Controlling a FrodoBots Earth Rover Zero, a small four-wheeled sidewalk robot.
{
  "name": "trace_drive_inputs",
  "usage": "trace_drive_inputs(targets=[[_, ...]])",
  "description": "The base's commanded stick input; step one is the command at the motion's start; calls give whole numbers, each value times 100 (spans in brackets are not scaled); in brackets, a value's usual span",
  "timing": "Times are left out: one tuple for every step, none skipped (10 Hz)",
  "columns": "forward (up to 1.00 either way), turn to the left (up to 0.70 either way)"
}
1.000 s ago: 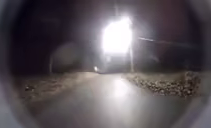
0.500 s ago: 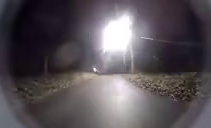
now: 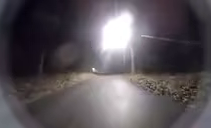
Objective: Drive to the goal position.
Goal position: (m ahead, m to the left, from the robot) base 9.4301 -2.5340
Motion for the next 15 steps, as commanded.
trace_drive_inputs(targets=[[100,0],[100,0],[100,0],[100,0],[100,0],[100,0],[100,0],[100,0],[100,0],[100,0],[100,0],[100,0],[100,0],[100,1],[100,2]])
